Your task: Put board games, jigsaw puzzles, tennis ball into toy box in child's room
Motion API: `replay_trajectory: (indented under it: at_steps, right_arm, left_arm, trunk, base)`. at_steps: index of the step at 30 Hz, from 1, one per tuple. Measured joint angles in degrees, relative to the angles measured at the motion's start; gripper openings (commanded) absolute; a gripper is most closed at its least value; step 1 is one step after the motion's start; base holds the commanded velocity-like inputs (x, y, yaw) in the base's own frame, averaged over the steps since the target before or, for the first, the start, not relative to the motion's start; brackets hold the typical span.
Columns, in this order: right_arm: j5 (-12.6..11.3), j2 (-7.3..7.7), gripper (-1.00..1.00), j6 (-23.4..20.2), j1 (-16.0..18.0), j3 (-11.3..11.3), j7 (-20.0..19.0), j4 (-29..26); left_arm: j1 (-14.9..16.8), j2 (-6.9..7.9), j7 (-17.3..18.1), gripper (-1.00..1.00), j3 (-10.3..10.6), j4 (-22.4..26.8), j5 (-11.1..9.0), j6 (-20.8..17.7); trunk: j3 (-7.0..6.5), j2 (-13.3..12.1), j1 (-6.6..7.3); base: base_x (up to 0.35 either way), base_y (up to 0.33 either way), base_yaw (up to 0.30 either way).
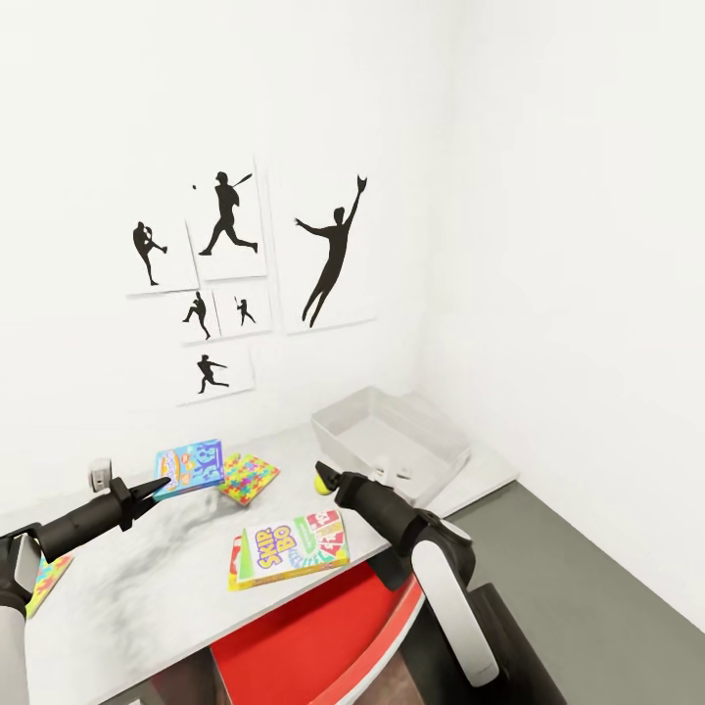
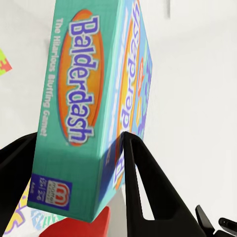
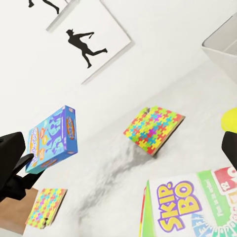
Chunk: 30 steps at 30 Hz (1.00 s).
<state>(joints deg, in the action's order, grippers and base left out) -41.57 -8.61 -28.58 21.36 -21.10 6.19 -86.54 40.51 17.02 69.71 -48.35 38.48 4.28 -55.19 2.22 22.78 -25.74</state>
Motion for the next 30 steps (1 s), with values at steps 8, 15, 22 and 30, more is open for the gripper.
replay_trajectory:
  at_steps: [8,15,22,30]
  right_arm:
    - [0.1,-0.12,1.0,-2.6,2.1,0.8,1.6,-1.2]
    - [-0.9,-0.55,1.0,-15.6,10.8,4.4,7.4,-2.7]
    - [-1.8,-1.37,1.0,-26.1,18.6,13.0,8.6,-2.7]
    - [-1.9,-1.18,1.0,-27.8,21.1,17.4,8.8,-2.7]
  left_arm:
    - [0.5,-0.45,-1.0,-1.0,0.4,-0.1,0.3,-1.4]
    - [6.9,-1.62,-2.0,-1.0,3.9,-0.8,0.1,-3.5]
    - [15.1,-3.3,-7.9,-1.0,4.7,-4.8,0.4,-3.6]
    - [22.8,-5.67,-18.0,-1.0,4.8,-12.7,-0.4,-3.5]
  trunk:
    - [0.0,0.0,0.0]
    - [-0.02,0.0,-0.01]
    - [-0.01,0.0,0.0]
    - [-0.01,0.0,0.0]
  base:
    - [0.0,0.0,0.0]
    - [0.0,0.0,0.0]
    - [0.0,0.0,0.0]
    - [0.0,0.0,0.0]
